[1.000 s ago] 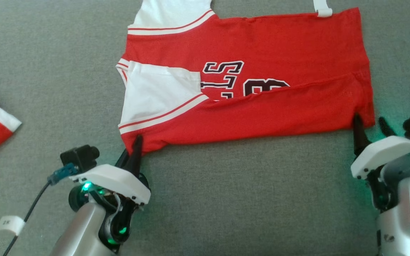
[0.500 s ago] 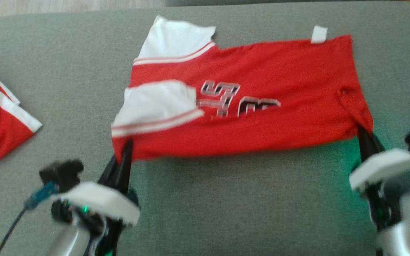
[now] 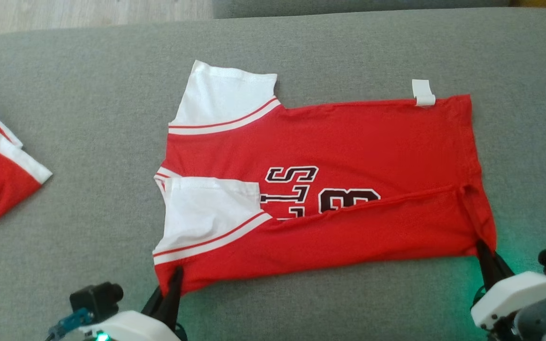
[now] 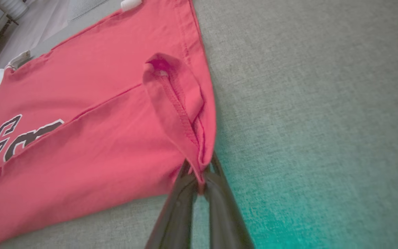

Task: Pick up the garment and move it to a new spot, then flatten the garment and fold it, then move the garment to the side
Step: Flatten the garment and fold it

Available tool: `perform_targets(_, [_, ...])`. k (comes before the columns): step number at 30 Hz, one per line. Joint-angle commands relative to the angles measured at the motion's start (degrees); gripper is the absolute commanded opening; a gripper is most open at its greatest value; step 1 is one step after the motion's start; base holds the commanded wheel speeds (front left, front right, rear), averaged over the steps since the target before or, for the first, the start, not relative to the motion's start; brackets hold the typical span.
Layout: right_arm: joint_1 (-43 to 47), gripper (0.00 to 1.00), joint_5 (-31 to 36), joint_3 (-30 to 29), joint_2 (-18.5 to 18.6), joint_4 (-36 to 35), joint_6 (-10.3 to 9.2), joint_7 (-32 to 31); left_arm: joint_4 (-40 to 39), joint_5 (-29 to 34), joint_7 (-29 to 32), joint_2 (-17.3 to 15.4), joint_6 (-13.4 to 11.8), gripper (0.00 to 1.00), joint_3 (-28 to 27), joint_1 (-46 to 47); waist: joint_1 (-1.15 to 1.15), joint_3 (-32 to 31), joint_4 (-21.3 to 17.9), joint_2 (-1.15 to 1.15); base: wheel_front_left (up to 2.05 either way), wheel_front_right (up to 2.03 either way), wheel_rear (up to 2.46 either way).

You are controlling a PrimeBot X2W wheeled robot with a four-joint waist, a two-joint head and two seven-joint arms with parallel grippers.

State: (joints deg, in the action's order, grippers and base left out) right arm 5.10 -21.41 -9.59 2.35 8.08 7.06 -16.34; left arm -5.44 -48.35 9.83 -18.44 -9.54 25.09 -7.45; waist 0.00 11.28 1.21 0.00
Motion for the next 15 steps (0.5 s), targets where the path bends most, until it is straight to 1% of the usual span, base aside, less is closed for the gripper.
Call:
perform_targets(1, [0.19,1.0,0.14,1.11,0.53,-2.15,0.43,0.0,-1.27,0.08,-0.19,-0.75,0.19,0.22,-1.73,1.67,0.0,-0.05,-0.1,0.0,0.0,0.0,0.0])
perform_targets(2, [0.47,1.0,0.01,1.21,0.53,-2.3,0.43,-0.1,-0.98,0.47,-0.41,-1.09,0.27,0.91,-1.85,2.0,0.0,-0.05,-0.18,0.0,0.0,0.0,0.0])
perform_targets(3, [0.75,1.0,-0.06,1.28,0.53,-2.59,0.43,-0.2,-0.82,0.72,-0.65,-1.32,0.27,1.0,-2.12,2.43,0.0,-0.04,-0.26,0.0,0.0,0.0,0.0])
perform_targets(6, [1.35,1.0,-0.06,0.58,0.53,-4.31,0.43,0.19,-1.42,1.81,-1.44,-2.39,0.45,1.0,-3.17,4.66,0.0,0.24,-0.59,0.0,0.0,0.0,0.0])
perform_targets(9, [0.74,1.0,0.31,-0.79,0.53,-7.45,0.43,1.24,-2.94,3.35,-1.05,-4.44,0.92,1.0,-4.31,8.91,0.0,0.94,-1.05,0.0,0.0,0.0,0.0])
perform_targets(15, [-5.24,1.0,2.67,-1.45,0.53,-13.6,0.43,1.7,-4.68,6.62,3.33,-9.2,2.64,1.0,-6.38,24.6,0.0,4.11,-2.6,0.0,0.0,0.0,0.0])
